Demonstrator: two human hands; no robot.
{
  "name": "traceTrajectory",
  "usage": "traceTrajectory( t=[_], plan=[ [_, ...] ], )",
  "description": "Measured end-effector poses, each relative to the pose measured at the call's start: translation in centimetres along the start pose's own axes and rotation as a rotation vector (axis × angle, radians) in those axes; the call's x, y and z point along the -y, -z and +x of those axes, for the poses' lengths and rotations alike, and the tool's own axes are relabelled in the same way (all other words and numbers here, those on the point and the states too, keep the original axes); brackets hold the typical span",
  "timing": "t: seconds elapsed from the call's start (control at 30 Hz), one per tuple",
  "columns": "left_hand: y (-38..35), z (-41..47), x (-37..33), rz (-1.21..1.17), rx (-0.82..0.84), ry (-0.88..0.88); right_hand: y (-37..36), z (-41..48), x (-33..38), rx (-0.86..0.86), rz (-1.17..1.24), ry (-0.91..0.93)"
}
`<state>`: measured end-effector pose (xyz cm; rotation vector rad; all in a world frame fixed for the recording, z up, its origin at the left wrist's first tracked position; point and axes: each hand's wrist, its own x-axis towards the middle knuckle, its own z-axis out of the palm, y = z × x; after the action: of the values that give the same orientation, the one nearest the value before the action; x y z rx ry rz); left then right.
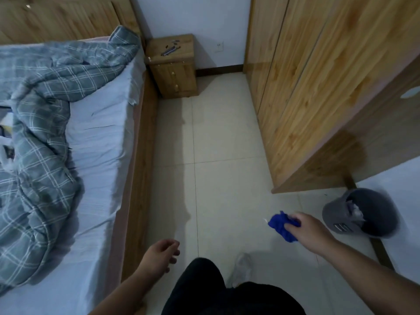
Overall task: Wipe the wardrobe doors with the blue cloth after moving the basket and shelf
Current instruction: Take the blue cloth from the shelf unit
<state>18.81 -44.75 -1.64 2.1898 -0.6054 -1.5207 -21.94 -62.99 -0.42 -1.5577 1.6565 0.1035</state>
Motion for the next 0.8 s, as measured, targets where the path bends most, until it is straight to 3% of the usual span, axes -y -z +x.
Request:
traceTrajectory(
  t=[0.33, 0.57, 0.8],
  plan=[
    [7.0, 12.6, -10.2, -0.070, -0.038, 0.045, 5.9, 17.5, 15.8, -0.117, 0.163, 0.062],
    [14.8, 24.7, -22.5, -0.049, 0.012, -0.029, 6.7, 22.7, 18.5, -0.136, 0.099, -0.116],
    [19.2, 34.4, -37.5, -0.203, -0.058, -0.075, 9.6, 28.3, 20.0, 0.010, 0.107, -0.207]
  ],
)
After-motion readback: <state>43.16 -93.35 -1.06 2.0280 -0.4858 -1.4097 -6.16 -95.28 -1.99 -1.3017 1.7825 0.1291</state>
